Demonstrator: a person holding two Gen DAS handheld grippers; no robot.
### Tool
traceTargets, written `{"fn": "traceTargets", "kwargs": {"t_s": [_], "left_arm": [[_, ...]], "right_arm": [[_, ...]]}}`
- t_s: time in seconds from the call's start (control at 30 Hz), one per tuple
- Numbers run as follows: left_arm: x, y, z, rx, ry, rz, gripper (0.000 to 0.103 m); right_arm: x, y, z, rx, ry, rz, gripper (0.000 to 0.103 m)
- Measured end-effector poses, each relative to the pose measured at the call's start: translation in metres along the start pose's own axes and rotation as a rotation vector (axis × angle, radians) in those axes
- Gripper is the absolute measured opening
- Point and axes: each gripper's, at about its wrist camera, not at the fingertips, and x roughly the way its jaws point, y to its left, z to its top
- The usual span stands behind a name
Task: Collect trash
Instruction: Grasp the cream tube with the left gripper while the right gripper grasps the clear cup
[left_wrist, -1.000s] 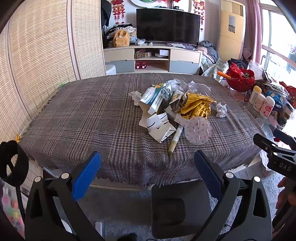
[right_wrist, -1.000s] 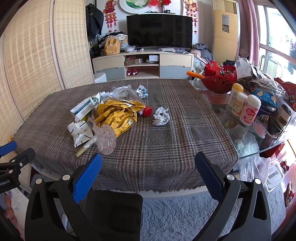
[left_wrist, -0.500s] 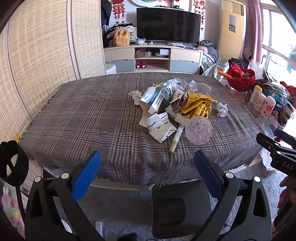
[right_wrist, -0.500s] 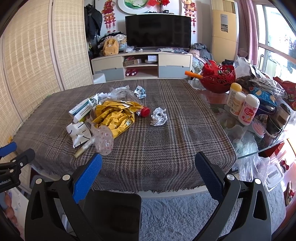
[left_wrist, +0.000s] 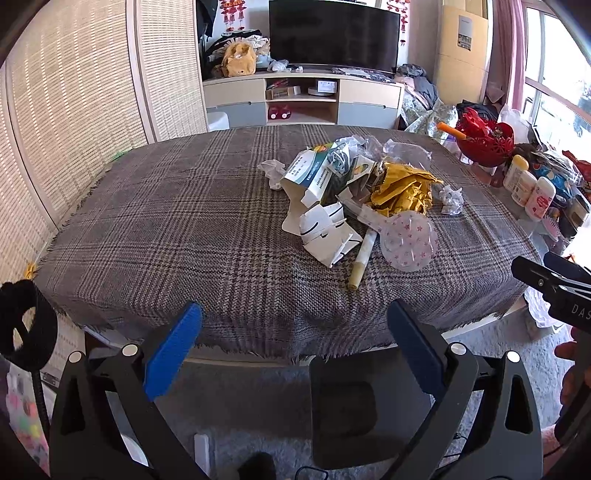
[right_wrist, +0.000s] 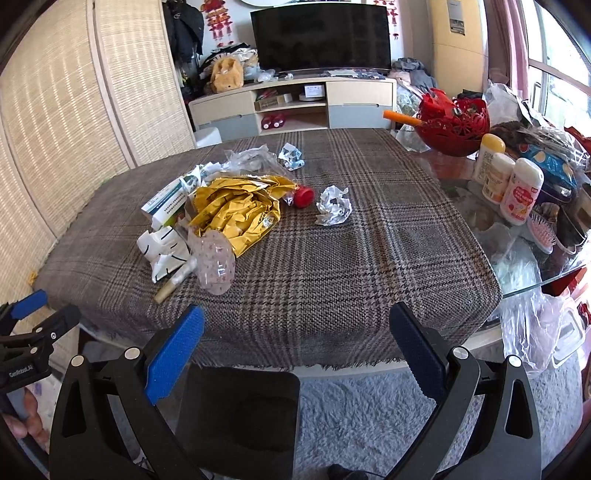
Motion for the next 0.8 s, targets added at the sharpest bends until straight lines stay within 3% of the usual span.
{"fn": "traceTargets", "kwargs": {"t_s": [0.37,0.7,0.8], "left_arm": [[0.031,0.004,0.017,0.005,0.025,0.028,0.095],[0.062,0.010,0.022,0.045,0.076,0.038,0.095],[0.070,0.012,0.025,0.042,0.088,0.037,0.095]], "right_arm": [[0.046,0.034,0.020,-0.010,0.051,0.091,0.099],[0.086,0.035,0.035,-0.004,0.113,0.134,0.097],[0.099,0.040,0.037,-0.007,0.132,0.153,0.092]]}}
